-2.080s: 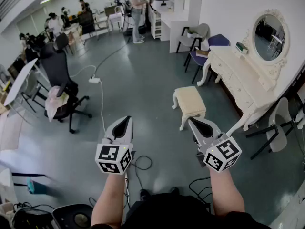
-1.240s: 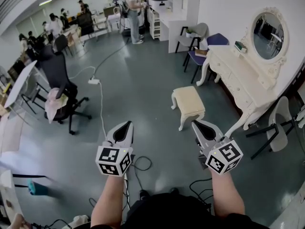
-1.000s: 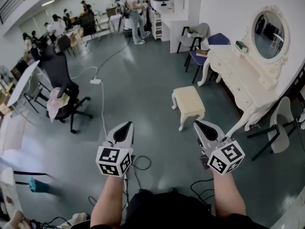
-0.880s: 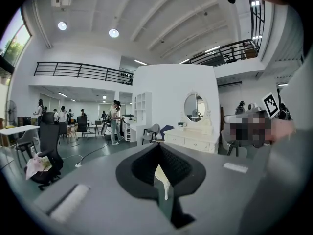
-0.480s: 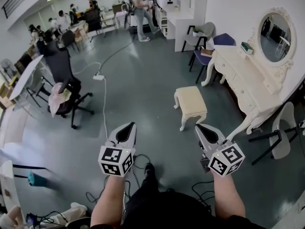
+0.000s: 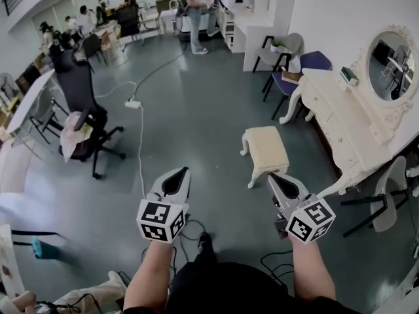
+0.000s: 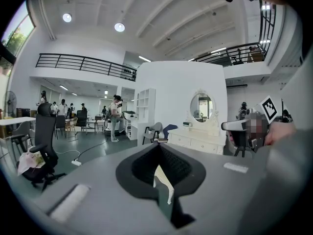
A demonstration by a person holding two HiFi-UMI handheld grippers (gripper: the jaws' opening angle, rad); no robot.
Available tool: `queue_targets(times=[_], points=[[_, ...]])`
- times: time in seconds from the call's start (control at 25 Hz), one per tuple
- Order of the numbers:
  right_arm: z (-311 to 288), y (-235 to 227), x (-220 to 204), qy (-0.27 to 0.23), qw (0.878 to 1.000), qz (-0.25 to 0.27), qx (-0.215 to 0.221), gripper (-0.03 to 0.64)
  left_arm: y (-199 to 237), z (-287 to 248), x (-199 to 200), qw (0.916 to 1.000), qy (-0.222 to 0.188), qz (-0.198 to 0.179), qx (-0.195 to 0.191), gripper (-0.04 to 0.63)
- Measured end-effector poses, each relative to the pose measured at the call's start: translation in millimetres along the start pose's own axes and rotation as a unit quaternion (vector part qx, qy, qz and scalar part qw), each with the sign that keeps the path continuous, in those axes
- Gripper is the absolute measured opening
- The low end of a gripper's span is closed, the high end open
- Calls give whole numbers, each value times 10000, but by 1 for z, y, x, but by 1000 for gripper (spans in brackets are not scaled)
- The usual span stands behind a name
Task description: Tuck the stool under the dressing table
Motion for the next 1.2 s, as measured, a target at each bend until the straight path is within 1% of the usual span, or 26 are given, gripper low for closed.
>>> queue_targets(times=[0.2,0.36,0.6,0.88,1.04,1.2], points=[[-61,-14,11,86,9999,18,-61,5,50,-40,2,9999,-141,-1,-6,18],[-107,-23,19,131,9997,20,-185,5,91,-59,0,9996,-265,-58,66,18],[-160,-27,31,198,9996,14,-192,5,140,-80,-6,9997,-253,2,70,18],[-198,-49,31,310,9993,-125,-158,5,166,-108,-16,9997,-174,136,85,18],[-221,-77,34,338,9990,-206,-188,5,175,-136,-18,9998,-51,162,87,18],[-255,-120,42,303,9991,-283,-111,5,191,-179,-13,9998,55,56,163,18]])
Point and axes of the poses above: the fingertips, and each gripper's own axes: z backward along the fingers, y to its left, x out of its top, the point moved 5 cm from there along z, backward along the fingers, and after that the axes turned 11 degrees about -z, right-handed, at the moved point
